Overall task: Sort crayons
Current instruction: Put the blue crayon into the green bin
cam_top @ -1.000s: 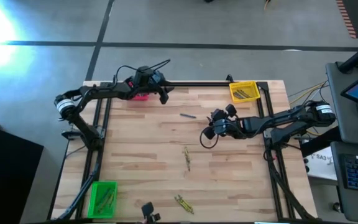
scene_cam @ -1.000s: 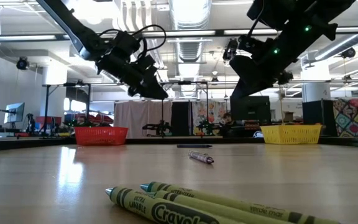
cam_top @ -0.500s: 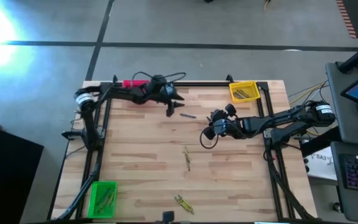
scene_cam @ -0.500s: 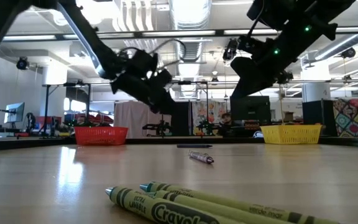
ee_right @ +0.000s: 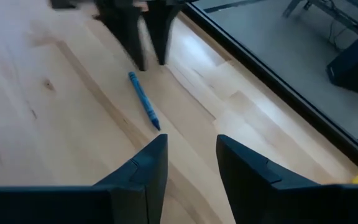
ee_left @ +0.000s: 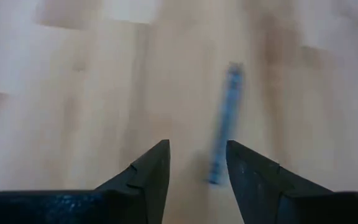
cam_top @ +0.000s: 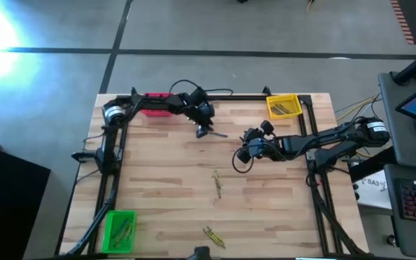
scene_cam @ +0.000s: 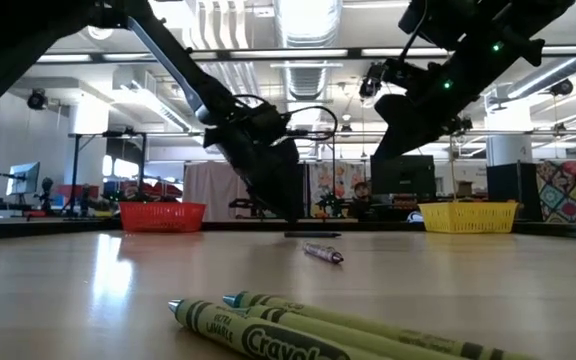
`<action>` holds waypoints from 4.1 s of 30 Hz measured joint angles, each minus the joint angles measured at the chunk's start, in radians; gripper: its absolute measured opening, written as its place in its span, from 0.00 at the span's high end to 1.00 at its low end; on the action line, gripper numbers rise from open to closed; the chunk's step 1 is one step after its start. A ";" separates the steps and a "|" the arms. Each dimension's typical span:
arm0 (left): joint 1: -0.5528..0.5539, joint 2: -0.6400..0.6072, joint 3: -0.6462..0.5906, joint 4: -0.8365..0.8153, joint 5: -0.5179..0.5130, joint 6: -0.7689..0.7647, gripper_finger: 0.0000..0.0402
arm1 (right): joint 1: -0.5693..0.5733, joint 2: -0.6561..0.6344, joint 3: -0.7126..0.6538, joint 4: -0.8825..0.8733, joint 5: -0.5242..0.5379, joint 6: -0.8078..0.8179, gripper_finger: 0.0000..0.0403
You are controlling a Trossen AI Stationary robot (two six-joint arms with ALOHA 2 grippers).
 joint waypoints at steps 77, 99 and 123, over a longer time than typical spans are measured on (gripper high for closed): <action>0.024 -0.462 -0.312 -0.068 -0.419 0.033 1.00 | 0.000 0.000 0.022 -0.214 -0.078 0.053 0.69; 0.333 -0.760 -0.579 0.080 -0.480 -0.232 0.99 | 0.000 0.000 0.022 -0.138 -0.070 0.080 0.69; -0.128 -1.024 -0.573 -0.320 -0.755 -0.525 1.00 | -0.056 0.000 0.072 -0.132 -0.131 -0.163 0.69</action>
